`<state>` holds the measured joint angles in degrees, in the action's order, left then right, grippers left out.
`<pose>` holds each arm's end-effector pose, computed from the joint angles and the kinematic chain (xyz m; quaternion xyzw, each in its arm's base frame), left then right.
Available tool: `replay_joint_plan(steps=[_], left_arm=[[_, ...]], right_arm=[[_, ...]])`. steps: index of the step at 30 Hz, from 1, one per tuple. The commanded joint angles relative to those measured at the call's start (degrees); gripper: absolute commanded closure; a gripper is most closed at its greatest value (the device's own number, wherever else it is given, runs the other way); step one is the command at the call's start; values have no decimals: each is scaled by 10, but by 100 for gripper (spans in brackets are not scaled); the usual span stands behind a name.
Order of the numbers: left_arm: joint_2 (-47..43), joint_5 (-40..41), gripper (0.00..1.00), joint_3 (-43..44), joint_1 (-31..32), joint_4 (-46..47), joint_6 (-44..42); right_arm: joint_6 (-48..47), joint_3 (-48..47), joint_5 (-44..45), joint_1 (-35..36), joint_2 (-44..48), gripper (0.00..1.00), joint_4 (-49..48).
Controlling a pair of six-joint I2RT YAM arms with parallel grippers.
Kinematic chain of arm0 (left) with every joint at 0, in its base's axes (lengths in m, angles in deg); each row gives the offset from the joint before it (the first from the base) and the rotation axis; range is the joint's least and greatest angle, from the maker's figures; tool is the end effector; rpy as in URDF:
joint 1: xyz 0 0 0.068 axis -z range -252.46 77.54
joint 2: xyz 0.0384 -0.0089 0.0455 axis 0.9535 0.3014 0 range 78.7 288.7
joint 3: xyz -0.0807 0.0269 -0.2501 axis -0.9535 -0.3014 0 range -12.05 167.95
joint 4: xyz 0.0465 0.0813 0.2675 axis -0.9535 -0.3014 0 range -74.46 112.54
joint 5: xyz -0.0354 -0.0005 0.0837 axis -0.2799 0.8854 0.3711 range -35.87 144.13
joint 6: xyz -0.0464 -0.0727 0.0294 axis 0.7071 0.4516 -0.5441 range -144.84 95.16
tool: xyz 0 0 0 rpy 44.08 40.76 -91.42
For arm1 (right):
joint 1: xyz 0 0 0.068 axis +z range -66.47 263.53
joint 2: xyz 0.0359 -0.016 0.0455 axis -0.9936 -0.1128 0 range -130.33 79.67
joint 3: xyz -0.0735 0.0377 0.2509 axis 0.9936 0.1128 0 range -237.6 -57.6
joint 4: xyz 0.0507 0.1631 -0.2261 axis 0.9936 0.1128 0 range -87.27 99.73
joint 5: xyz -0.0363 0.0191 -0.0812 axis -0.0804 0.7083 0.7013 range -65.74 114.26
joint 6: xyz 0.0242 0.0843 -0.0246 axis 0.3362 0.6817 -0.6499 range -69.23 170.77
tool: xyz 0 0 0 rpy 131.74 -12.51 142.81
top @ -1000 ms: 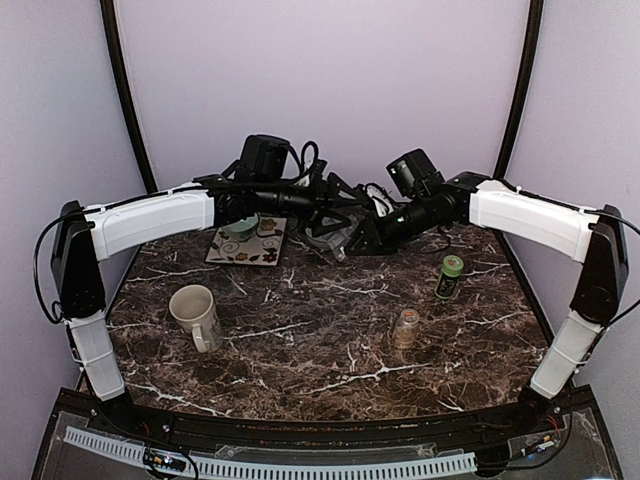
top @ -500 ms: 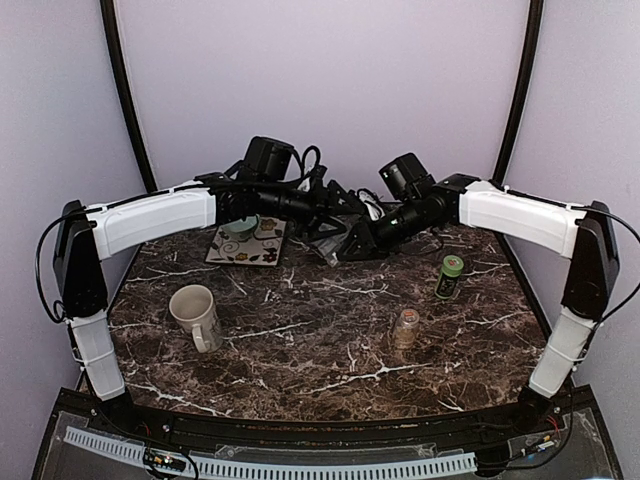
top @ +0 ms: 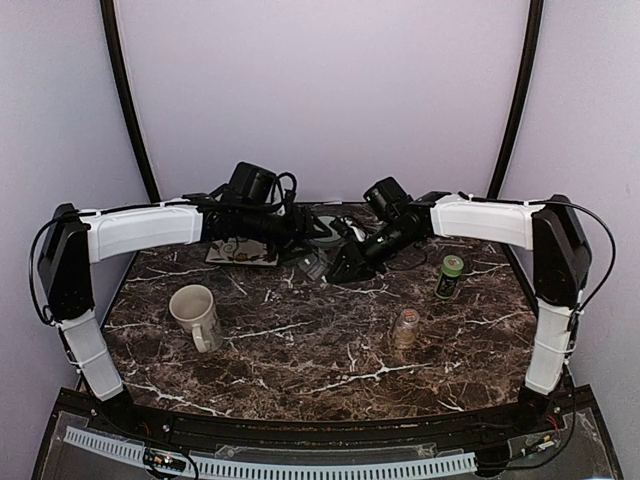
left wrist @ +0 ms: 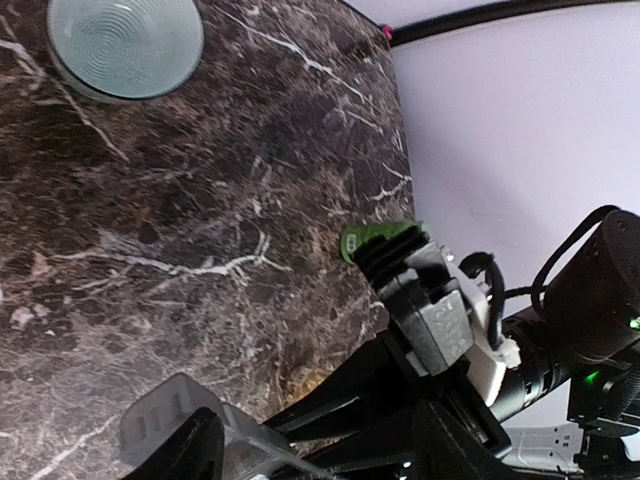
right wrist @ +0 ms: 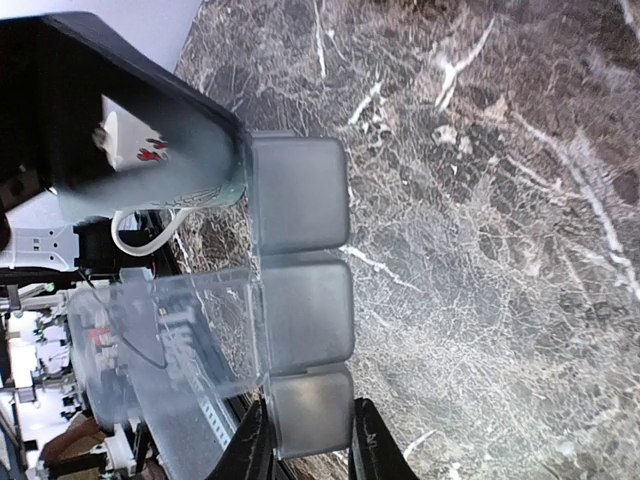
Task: Sort the pills into containers
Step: Place the pill container at the center of the board.
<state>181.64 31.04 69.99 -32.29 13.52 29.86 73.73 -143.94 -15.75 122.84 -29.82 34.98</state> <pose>0.3450 -0.3331 0.2481 -0.0079 0.8540 -0.4784 0.2042 0.3171 0.3275 0.1913 -0.2284 0.8735 0.4241 0.0703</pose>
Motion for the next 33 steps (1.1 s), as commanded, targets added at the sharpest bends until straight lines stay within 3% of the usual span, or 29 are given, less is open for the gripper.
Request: replay_joint_plan(steps=[1, 13, 22, 26, 33], left_arm=[[-75, 77, 32, -55, -11, 40, 3], [-101, 102, 32, -110, -18, 78, -11], [-107, 100, 32, -137, -18, 94, -16], [-112, 99, 32, -148, -18, 97, -16], [-116, 96, 32, -158, -18, 102, -14]], right_arm=[[-17, 0, -54, -9, -30, 100, -20], [-44, 17, -120, -30, -118, 100, -20], [-50, 25, -124, -37, -157, 98, -24], [-50, 25, -118, -43, -167, 92, -22], [-52, 28, -102, -55, -172, 70, -17]])
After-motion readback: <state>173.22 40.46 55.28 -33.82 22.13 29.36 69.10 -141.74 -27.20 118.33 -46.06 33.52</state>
